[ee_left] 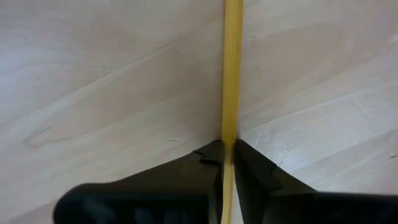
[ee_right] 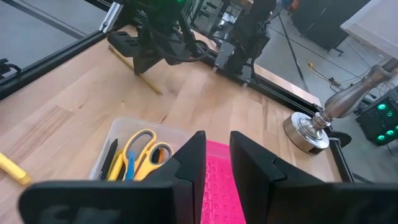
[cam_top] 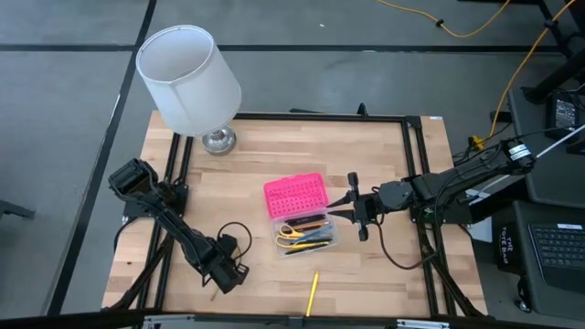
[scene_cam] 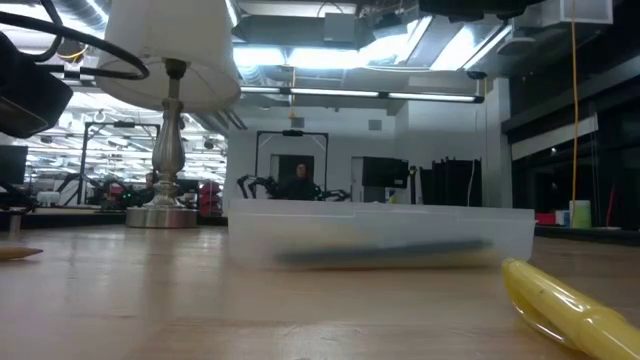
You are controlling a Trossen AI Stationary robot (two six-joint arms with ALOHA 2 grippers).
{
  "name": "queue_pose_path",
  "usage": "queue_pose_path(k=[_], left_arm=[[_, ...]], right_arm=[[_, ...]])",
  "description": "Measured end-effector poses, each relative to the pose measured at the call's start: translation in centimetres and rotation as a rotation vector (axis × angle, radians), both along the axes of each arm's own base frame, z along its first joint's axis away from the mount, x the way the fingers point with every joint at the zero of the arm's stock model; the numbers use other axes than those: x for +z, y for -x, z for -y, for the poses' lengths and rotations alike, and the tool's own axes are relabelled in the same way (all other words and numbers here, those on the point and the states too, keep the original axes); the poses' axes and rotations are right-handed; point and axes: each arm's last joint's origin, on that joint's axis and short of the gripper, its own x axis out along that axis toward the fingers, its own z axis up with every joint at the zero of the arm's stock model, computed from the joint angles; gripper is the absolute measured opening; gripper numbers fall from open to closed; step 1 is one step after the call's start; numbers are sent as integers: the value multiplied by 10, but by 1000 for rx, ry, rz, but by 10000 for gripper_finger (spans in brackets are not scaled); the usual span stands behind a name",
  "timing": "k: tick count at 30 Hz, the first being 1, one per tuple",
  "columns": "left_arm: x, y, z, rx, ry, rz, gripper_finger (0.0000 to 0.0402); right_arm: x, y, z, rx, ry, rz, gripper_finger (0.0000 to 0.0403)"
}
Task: Pick & place school supplies into a supply box
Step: Put the yellow pencil into the pink supply box
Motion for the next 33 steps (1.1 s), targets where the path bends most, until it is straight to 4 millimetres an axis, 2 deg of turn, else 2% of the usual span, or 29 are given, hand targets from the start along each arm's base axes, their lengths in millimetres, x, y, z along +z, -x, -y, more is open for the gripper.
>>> queue_pose_path(k=[10, 26, 33], left_arm=[[8, -3, 1, -120, -50, 58, 10], [15, -11, -9, -152, -252, 211, 8], [35, -21, -3, -220, -287, 245, 8]], right_arm=[[0, 0, 0, 0, -2, 0, 78], [0, 0, 0, -1, -2, 0, 78], [0, 0, 0, 0, -1, 0, 78]])
